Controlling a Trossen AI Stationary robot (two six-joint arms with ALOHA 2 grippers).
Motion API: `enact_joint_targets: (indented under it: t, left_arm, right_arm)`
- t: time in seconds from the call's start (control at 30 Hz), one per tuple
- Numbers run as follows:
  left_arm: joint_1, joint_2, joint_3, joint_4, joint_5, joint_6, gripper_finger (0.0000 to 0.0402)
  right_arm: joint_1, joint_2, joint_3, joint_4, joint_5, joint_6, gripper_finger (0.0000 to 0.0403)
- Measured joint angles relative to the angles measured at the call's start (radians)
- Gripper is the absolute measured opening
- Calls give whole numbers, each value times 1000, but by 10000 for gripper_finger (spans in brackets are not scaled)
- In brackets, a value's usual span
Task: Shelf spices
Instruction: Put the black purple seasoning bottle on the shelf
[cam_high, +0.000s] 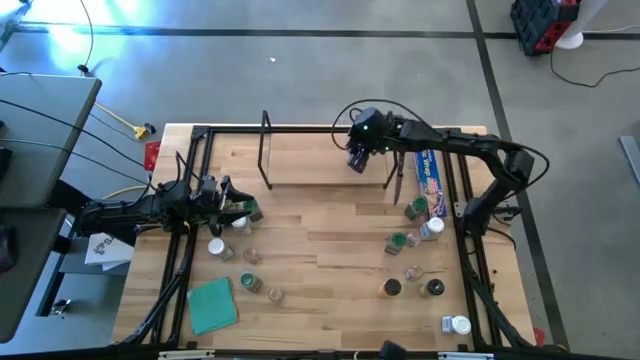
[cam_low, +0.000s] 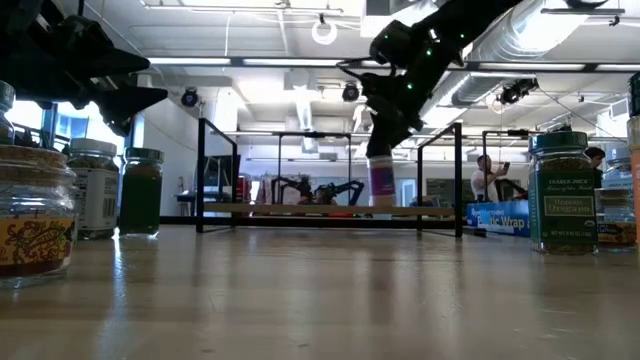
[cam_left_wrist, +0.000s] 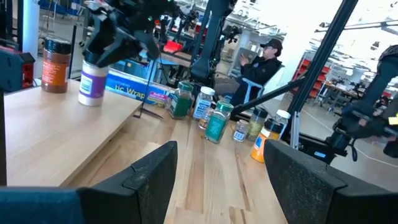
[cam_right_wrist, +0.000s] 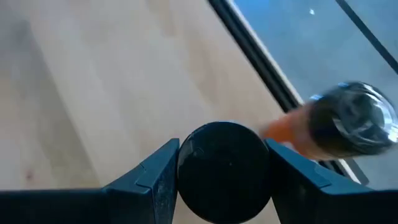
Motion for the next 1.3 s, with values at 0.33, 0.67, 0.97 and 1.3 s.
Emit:
enact_joint_targets:
  t: [0.33,0.67,0.97,1.3]
  left_arm:
    - [0,0,0,-1,-1,0,234]
    - [0,0,0,-2,-2,0,234]
    - [-1,0,0,-2,-1,-4,234]
    - [-1,0,0,-2,4,-10,234]
  right_arm:
    - [-37,5,-5,-11,46,0,253]
    - [-36,5,1,36,100,-15,262]
    - [-23,5,126,-65,130,-39,263]
    - [7,3,256,-419,21,-69,168]
